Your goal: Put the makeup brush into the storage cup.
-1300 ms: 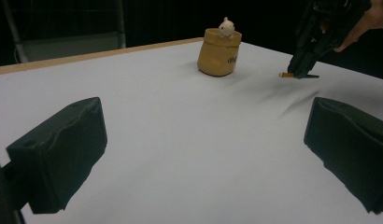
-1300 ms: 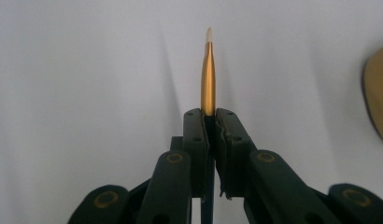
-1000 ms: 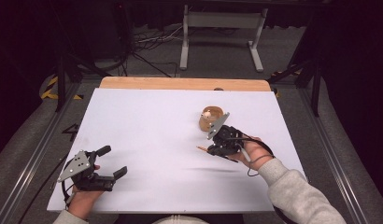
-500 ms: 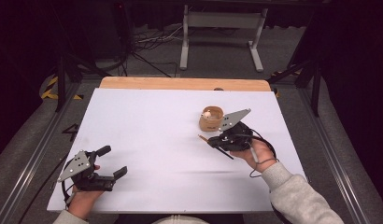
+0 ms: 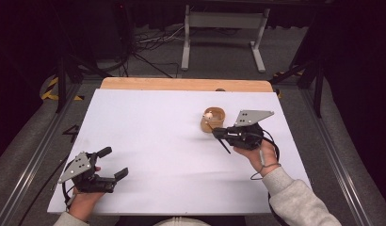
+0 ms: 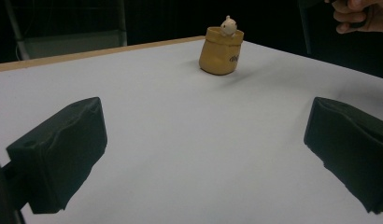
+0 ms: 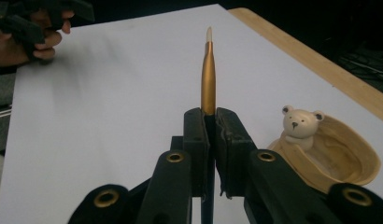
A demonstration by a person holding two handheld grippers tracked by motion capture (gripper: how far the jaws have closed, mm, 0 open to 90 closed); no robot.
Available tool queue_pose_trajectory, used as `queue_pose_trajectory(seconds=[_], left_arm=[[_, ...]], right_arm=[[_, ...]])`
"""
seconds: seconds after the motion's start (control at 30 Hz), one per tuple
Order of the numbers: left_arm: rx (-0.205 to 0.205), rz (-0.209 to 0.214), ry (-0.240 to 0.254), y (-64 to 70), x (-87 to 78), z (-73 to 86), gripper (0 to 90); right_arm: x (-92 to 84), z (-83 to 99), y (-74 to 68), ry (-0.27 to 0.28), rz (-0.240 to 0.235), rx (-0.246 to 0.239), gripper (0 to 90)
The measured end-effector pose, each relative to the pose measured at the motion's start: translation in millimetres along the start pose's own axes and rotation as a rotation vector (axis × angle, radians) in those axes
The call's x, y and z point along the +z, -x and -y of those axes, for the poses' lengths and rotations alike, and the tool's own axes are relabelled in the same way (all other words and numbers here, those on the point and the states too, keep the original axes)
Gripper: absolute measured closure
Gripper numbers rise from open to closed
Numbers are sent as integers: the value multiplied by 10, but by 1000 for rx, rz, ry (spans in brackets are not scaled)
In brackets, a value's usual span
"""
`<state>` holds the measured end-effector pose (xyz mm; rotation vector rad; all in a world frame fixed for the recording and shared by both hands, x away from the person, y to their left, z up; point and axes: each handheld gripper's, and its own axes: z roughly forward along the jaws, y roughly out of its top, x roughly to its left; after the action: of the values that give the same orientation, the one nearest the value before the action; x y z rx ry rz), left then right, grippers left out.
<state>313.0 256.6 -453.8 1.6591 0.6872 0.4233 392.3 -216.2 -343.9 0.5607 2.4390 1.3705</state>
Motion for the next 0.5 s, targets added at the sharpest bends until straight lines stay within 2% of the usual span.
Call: queue_pose_trajectory(seconds=[0.13,0.33,0.5], left_arm=[[-9,-7,-8,5,4,3,3],[-5,-12,-13,-4,5,3,3],[-1,-11,-15,-2,6,3,3]], right_arm=[[-10,12,-20,50,36,15,836],[-20,18,-16,122,64,42,837],[-27,26,-12,190,97,41,837]])
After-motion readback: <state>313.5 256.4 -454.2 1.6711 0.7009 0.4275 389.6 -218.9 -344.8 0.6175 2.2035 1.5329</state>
